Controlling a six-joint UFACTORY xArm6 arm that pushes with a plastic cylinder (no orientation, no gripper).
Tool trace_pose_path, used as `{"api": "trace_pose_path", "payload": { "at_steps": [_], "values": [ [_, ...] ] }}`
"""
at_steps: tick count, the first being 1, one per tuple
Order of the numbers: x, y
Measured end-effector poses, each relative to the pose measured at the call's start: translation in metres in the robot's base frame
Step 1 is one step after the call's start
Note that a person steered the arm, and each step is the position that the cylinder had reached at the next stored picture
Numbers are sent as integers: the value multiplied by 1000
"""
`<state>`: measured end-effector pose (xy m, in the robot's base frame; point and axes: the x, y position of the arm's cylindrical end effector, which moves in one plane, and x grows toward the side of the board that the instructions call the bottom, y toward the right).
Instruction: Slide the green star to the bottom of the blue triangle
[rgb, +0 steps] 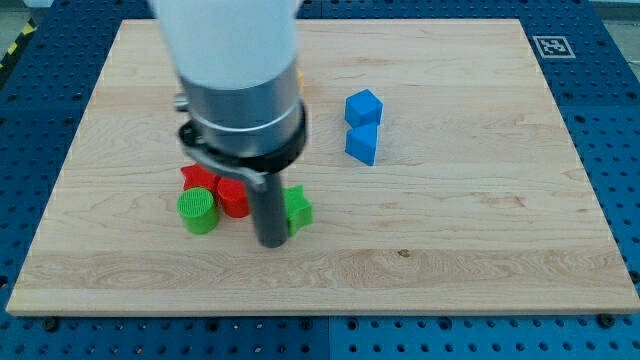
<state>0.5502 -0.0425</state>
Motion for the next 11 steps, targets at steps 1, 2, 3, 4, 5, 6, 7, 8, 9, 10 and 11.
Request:
{"api": "trace_pose_path", "payload": {
  "at_steps": [1,2,3,4,5,6,7,8,9,10,11],
  "values": [
    [-13,28],
    [-23,35],
    [-24,20],
    [-35,-5],
    [-57,-7],
    [-61,1],
    [-46,17],
    [-41,35],
    [-41,50],
    [-41,67],
    [-41,73]
  ]
}}
